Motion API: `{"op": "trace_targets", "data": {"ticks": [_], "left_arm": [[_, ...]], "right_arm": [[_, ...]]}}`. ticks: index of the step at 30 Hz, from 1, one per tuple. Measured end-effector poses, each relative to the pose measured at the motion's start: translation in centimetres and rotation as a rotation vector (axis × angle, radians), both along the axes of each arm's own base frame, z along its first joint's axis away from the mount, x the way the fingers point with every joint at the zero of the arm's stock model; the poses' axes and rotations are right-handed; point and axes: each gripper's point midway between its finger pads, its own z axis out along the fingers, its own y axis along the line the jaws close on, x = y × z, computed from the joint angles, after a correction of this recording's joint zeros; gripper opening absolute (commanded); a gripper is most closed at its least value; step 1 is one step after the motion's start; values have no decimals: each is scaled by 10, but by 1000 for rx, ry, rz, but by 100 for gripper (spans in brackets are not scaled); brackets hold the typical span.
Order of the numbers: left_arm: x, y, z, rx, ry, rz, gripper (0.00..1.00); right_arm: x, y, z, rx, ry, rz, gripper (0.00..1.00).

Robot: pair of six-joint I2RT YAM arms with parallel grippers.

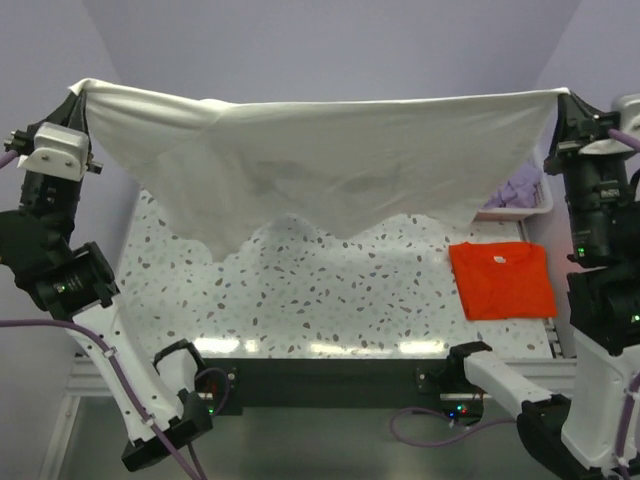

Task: Fold and stack the t-shirts
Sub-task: Flatten the tshirt out

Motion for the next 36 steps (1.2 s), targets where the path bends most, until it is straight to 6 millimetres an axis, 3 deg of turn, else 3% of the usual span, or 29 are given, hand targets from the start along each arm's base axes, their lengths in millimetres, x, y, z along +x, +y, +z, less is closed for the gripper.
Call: {"op": "trace_targets", "data": {"ticks": [4, 7, 10, 13, 15, 17, 19, 22, 23, 24, 27, 30, 33, 36], "left_arm": [[-21, 1, 33, 25, -101, 77, 0], [-22, 6, 43, 40, -114, 112, 0], [-12, 13, 47, 56, -75, 130, 0], [12, 23, 39, 75, 13, 123, 0], [36, 33, 19, 74, 100, 101, 0], [65, 46, -14, 45, 215, 74, 0], [97, 51, -56, 14, 332, 41, 0], [147, 48, -148, -37, 548, -2, 0], [158, 44, -176, -48, 608, -12, 0], [171, 38, -214, -66, 692, -24, 0], [201, 22, -315, -109, 910, -46, 0], [233, 20, -396, -152, 1070, -37, 0], [267, 28, -463, -207, 1192, -20, 0], [301, 37, -505, -247, 1239, -7, 0]], "right_arm": [[-23, -7, 22, 0, -86, -20, 0], [-14, -8, 25, -34, -98, -39, 0], [13, -4, 19, -74, -74, -51, 0], [63, 6, -1, -119, -5, -52, 0], [103, 17, -26, -152, 66, -35, 0], [144, 29, -65, -182, 158, -3, 0], [185, 43, -119, -214, 281, 39, 0], [231, 57, -215, -253, 487, 86, 0], [240, 60, -241, -263, 542, 99, 0], [251, 64, -281, -276, 623, 117, 0], [273, 70, -361, -304, 781, 137, 0], [296, 74, -433, -329, 900, 151, 0], [315, 76, -500, -360, 1011, 158, 0], [327, 77, -547, -393, 1080, 163, 0]]}}
